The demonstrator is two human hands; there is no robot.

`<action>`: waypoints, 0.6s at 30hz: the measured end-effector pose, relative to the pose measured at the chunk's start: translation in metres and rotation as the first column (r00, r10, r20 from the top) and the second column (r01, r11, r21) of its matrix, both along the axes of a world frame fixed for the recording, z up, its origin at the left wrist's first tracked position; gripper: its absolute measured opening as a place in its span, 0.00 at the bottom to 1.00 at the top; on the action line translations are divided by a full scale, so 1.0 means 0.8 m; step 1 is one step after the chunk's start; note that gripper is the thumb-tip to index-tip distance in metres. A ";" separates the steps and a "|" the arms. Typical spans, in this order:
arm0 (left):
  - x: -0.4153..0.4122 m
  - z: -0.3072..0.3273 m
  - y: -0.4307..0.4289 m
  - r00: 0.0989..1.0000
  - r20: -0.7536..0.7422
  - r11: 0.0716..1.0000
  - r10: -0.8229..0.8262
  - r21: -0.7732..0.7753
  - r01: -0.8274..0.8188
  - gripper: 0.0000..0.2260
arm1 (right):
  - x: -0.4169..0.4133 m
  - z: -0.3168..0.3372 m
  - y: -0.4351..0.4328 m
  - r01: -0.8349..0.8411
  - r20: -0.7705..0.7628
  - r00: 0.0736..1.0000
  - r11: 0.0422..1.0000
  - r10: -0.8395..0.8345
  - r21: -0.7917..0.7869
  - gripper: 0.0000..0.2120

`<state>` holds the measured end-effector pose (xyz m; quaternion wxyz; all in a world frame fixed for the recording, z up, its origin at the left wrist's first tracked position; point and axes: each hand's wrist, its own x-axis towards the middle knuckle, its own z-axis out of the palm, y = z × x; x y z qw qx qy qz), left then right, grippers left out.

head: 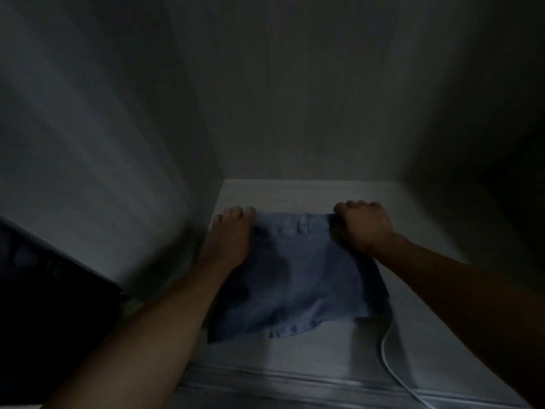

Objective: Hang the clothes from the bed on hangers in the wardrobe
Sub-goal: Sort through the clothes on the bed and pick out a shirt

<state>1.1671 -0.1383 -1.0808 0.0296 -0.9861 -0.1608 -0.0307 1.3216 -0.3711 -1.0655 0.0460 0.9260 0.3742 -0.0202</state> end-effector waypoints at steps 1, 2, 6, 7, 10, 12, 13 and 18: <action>0.001 -0.012 -0.004 0.995 0.093 0.999 0.024 0.033 -0.028 0.13 | 0.002 -0.014 -0.002 -0.018 0.087 0.996 0.996 0.011 0.082 0.19; 0.000 -0.022 -0.013 0.984 0.174 0.998 0.025 0.060 -0.036 0.11 | -0.001 -0.029 -0.007 -0.055 0.148 0.989 0.983 0.029 0.173 0.21; -0.021 -0.051 -0.069 0.997 0.057 0.998 -0.061 0.028 0.060 0.24 | -0.045 -0.093 -0.037 -0.166 0.116 0.983 0.956 0.141 0.241 0.31; -0.030 -0.057 -0.076 0.999 -0.039 0.999 -0.037 -0.005 0.037 0.31 | -0.057 -0.103 -0.043 -0.132 0.073 0.990 0.965 0.119 0.227 0.33; -0.053 -0.090 -0.074 0.995 -0.063 0.996 -0.075 0.047 0.078 0.35 | -0.083 -0.120 -0.057 -0.099 0.047 0.995 0.971 0.091 0.219 0.37; -0.055 -0.113 -0.056 0.990 -0.024 0.985 -0.138 0.102 0.140 0.32 | -0.093 -0.130 -0.059 -0.132 0.059 0.991 0.971 0.123 0.199 0.38; -0.048 -0.122 -0.042 0.987 -0.012 0.980 -0.162 0.117 0.162 0.30 | -0.090 -0.133 -0.054 -0.124 0.052 0.992 0.971 0.115 0.203 0.37; 0.020 -0.124 0.036 0.992 -0.073 0.985 -0.104 0.128 0.113 0.27 | -0.030 -0.133 0.023 -0.058 -0.031 0.997 0.975 0.066 0.214 0.38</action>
